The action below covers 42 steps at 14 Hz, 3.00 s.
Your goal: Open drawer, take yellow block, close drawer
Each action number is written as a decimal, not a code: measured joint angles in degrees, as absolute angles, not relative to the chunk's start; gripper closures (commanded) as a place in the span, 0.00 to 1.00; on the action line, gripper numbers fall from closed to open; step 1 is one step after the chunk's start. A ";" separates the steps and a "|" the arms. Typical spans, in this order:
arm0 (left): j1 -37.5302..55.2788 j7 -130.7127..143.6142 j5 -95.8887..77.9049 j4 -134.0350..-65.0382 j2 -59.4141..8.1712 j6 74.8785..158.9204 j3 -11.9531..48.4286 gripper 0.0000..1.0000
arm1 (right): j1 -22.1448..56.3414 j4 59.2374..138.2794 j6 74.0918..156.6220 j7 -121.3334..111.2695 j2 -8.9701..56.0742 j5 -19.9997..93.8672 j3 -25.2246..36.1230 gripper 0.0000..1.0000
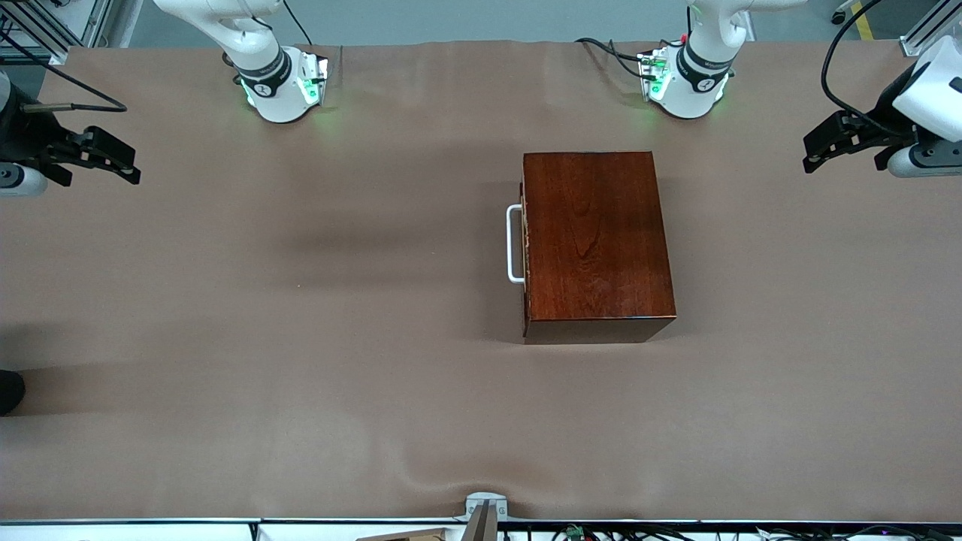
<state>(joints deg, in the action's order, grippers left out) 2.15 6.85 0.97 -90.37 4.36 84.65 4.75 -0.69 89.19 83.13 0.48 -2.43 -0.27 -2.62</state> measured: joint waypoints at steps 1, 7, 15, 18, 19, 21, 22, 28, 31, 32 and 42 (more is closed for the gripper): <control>2.15 6.85 0.97 -90.37 4.36 84.65 4.75 0.00 | -0.69 89.19 83.13 0.48 -2.43 -0.27 -2.62 0.00; 2.15 6.85 0.97 -90.37 4.36 84.64 4.75 0.00 | -0.69 89.19 83.13 0.48 -2.43 -0.27 -2.62 0.00; 4.42 8.63 0.97 -88.38 1.03 84.84 9.28 0.00 | -0.69 89.22 83.14 0.48 -2.43 -0.27 -2.62 0.00; 8.81 16.76 0.94 -85.57 -4.01 85.28 13.17 0.00 | -0.70 89.24 83.14 0.48 -2.43 -0.27 -2.62 0.00; 11.31 19.15 0.94 -84.62 -5.89 85.86 13.64 0.00 | -0.70 89.24 83.14 0.48 -2.43 -0.27 -2.63 0.00; 16.61 22.16 1.01 -82.49 -9.86 87.77 13.86 0.00 | -0.70 89.26 83.14 0.48 -2.43 -0.27 -2.62 0.00; 19.01 23.62 1.24 -81.31 -11.99 88.58 13.88 0.00 | -0.70 89.26 83.13 0.48 -2.43 -0.27 -2.62 0.00; 28.94 34.38 4.53 -74.83 -23.62 93.19 13.20 0.00 | -0.70 89.28 83.13 0.48 -2.43 -0.27 -2.62 0.00; 35.01 41.91 8.34 -72.37 -29.35 95.79 12.25 0.00 | -0.70 89.29 83.13 0.48 -2.43 -0.26 -2.62 0.00; 37.45 43.57 8.56 -71.42 -31.16 96.17 10.76 0.00 | -0.71 89.29 83.13 0.48 -2.43 -0.27 -2.62 0.00; 52.80 51.73 8.72 -67.95 -41.09 100.23 -2.60 0.00 | -0.71 89.32 83.13 0.48 -2.43 -0.26 -2.63 0.00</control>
